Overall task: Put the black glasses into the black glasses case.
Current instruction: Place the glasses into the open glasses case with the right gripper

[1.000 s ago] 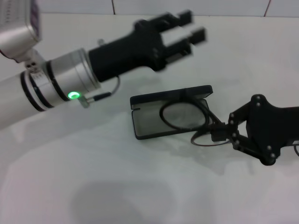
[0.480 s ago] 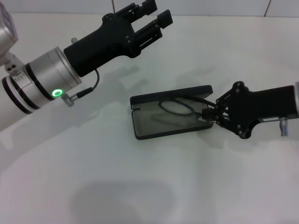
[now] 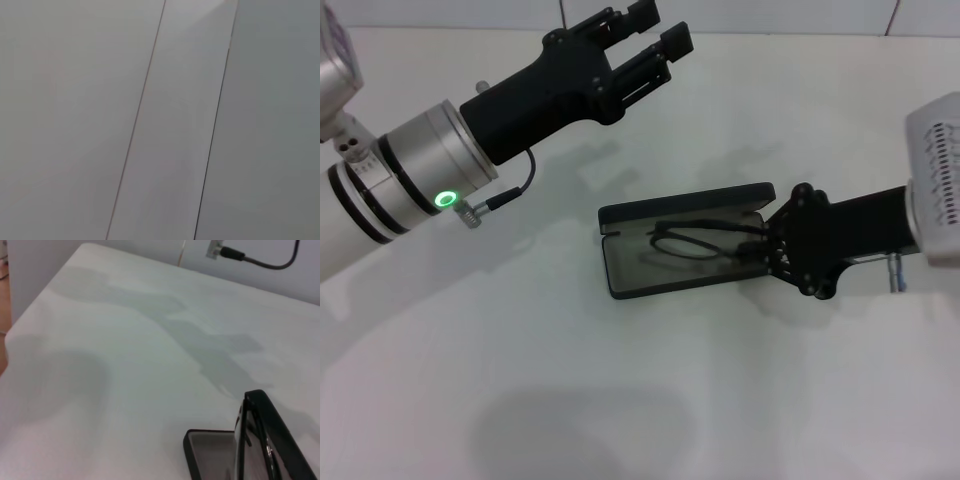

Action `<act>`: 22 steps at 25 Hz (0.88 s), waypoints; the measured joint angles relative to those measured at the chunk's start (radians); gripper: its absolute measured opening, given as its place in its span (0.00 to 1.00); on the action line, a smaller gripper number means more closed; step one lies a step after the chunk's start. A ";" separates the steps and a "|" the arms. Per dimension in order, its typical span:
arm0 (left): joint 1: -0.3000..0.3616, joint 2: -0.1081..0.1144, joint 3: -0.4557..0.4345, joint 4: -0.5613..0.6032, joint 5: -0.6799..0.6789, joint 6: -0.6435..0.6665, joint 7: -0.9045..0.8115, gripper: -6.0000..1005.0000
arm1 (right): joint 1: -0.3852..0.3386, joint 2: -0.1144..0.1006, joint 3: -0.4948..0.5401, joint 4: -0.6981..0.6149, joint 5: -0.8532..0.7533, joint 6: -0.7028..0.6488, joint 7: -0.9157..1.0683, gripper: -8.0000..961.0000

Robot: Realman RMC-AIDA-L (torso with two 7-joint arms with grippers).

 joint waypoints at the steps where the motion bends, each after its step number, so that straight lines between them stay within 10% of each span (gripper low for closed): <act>1: 0.001 0.000 -0.001 0.000 0.000 0.000 0.000 0.57 | 0.002 0.000 -0.010 -0.002 -0.004 0.010 0.000 0.04; 22: 0.007 -0.002 -0.006 -0.008 0.000 -0.002 0.013 0.57 | 0.010 0.000 -0.165 -0.078 -0.094 0.167 -0.004 0.04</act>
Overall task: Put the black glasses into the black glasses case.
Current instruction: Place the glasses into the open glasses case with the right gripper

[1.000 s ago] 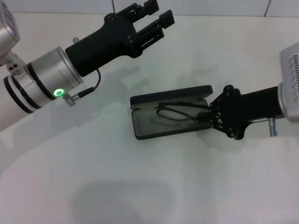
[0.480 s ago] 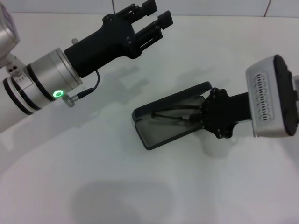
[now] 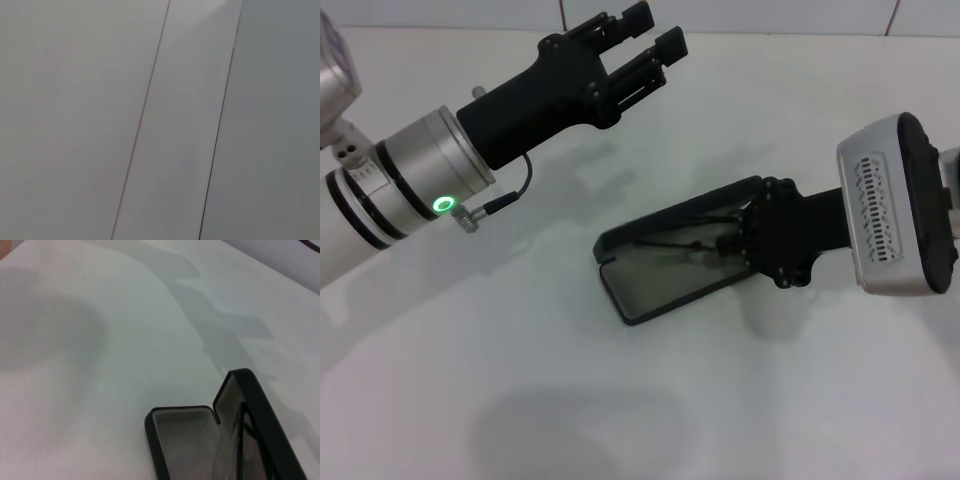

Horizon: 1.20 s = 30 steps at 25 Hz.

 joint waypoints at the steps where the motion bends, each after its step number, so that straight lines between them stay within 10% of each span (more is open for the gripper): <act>1: 0.000 0.000 0.000 0.000 0.000 0.000 0.000 0.57 | 0.000 0.000 -0.001 -0.003 -0.006 -0.004 -0.001 0.04; 30: 0.002 0.003 -0.002 0.002 -0.018 0.000 0.008 0.57 | 0.065 -0.006 0.045 -0.108 -0.186 -0.218 0.081 0.04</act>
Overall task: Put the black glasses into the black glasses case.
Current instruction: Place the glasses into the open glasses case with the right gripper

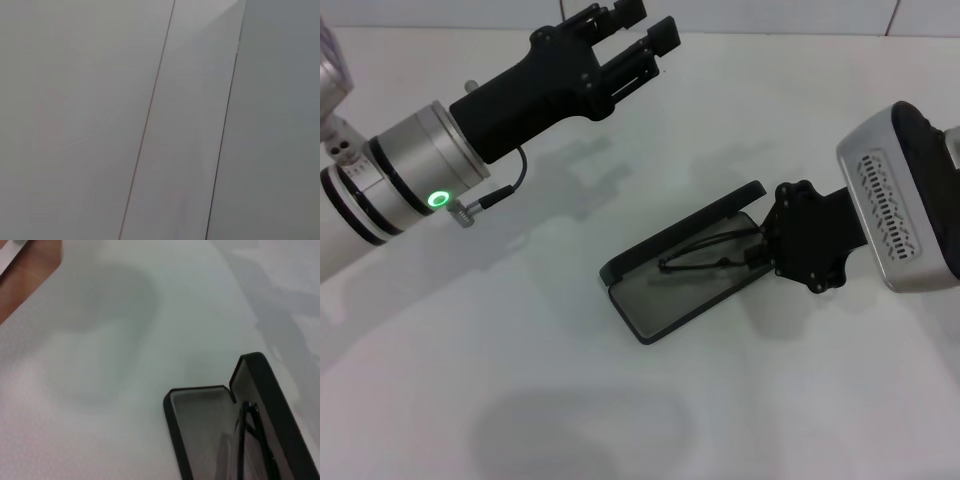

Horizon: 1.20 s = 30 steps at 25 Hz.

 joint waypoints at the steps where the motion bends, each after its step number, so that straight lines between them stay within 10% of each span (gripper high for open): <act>1: 0.000 0.000 0.000 0.000 -0.001 0.000 0.001 0.57 | 0.003 0.000 0.000 -0.001 -0.003 -0.001 -0.002 0.04; 27: -0.002 -0.002 0.003 -0.003 -0.030 -0.021 0.029 0.57 | 0.029 0.007 -0.112 0.011 -0.023 0.097 -0.046 0.04; 30: -0.002 -0.002 0.004 0.000 -0.030 -0.023 0.024 0.57 | 0.025 0.007 -0.112 0.010 -0.022 0.092 -0.045 0.16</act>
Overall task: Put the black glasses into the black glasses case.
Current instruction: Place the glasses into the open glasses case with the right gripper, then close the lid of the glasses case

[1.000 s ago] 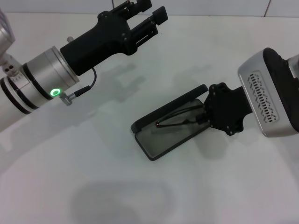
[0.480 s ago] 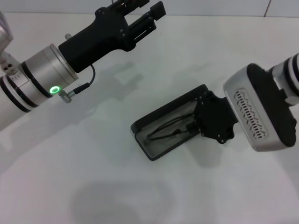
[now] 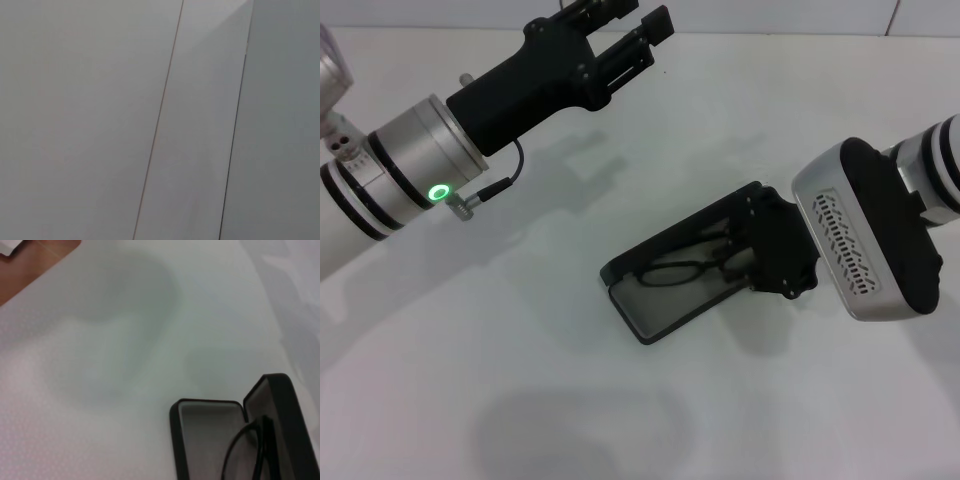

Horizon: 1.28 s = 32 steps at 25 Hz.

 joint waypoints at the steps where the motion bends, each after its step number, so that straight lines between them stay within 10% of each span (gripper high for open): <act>1: 0.000 0.000 0.000 0.000 0.000 0.000 -0.001 0.57 | -0.002 0.000 0.001 -0.003 0.002 -0.004 0.000 0.20; 14: -0.008 0.002 0.003 -0.003 0.020 -0.051 -0.041 0.57 | -0.123 -0.001 0.392 -0.012 0.271 -0.251 -0.098 0.27; 32: -0.116 0.010 0.007 0.042 0.473 -0.263 -0.371 0.57 | -0.189 -0.011 1.037 0.469 0.478 -0.451 -0.218 0.34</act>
